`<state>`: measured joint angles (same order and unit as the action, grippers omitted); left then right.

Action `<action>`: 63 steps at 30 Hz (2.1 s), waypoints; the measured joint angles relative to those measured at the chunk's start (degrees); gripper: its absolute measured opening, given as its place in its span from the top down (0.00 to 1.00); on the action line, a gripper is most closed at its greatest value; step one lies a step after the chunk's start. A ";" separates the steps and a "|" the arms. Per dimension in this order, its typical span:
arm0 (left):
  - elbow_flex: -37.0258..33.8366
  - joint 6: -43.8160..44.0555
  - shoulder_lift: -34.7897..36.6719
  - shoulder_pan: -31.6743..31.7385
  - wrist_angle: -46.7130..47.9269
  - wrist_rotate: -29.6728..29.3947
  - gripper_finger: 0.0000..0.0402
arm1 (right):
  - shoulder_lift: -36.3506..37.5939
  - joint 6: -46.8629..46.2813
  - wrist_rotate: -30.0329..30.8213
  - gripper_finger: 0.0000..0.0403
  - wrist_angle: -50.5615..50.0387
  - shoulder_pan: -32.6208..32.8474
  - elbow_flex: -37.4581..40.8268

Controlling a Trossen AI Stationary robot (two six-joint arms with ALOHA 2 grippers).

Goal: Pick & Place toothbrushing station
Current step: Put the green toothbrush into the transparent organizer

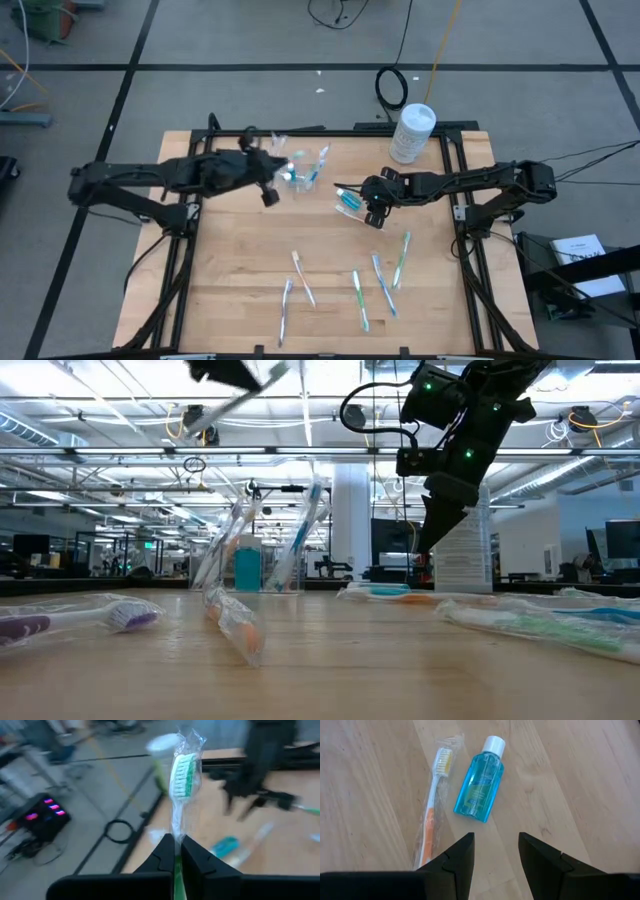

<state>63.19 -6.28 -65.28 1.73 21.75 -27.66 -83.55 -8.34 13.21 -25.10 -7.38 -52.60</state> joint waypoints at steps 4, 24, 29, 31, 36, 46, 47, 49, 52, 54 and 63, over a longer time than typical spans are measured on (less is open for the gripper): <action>-13.71 0.85 5.98 2.98 -15.38 -1.06 0.98 | 0.00 0.00 0.00 0.64 0.04 0.00 0.00; -48.38 4.41 -15.98 18.62 -89.39 -2.03 0.99 | 0.00 -0.46 0.09 0.64 3.99 0.00 0.00; -48.38 8.55 -20.41 17.56 -88.87 -6.93 0.99 | 0.00 0.46 0.09 0.64 4.26 0.00 0.00; -48.36 8.45 -20.99 16.33 -88.83 -8.97 0.99 | 0.00 0.46 0.10 0.64 4.20 0.00 0.00; -48.36 10.76 -20.96 12.97 -86.66 -12.61 0.97 | 0.00 0.46 0.05 0.64 4.06 0.00 0.00; -48.23 20.46 -20.88 9.78 -73.05 -17.52 0.97 | 0.00 0.46 0.03 0.64 3.80 0.00 0.00; -48.34 20.32 -20.98 9.73 -72.46 -17.46 0.96 | 0.00 0.46 0.03 0.64 3.82 0.00 0.00; -48.36 19.74 -20.98 9.73 -72.27 -17.09 0.95 | 0.00 0.45 0.02 0.64 3.82 0.00 0.00; -48.36 19.64 -20.98 9.73 -72.17 -17.32 0.96 | 0.00 0.44 0.01 0.64 3.82 0.00 0.00; -48.36 18.86 -20.61 9.73 -72.11 -17.32 0.96 | 0.00 0.01 0.01 0.64 3.82 0.00 0.00; -48.36 17.79 -17.25 9.32 -72.33 -16.79 0.76 | 0.00 -0.04 0.01 0.64 3.82 0.00 0.00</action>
<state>14.83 11.51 -82.53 11.05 -50.58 -44.45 -83.55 -8.38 13.21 -21.28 -7.38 -52.60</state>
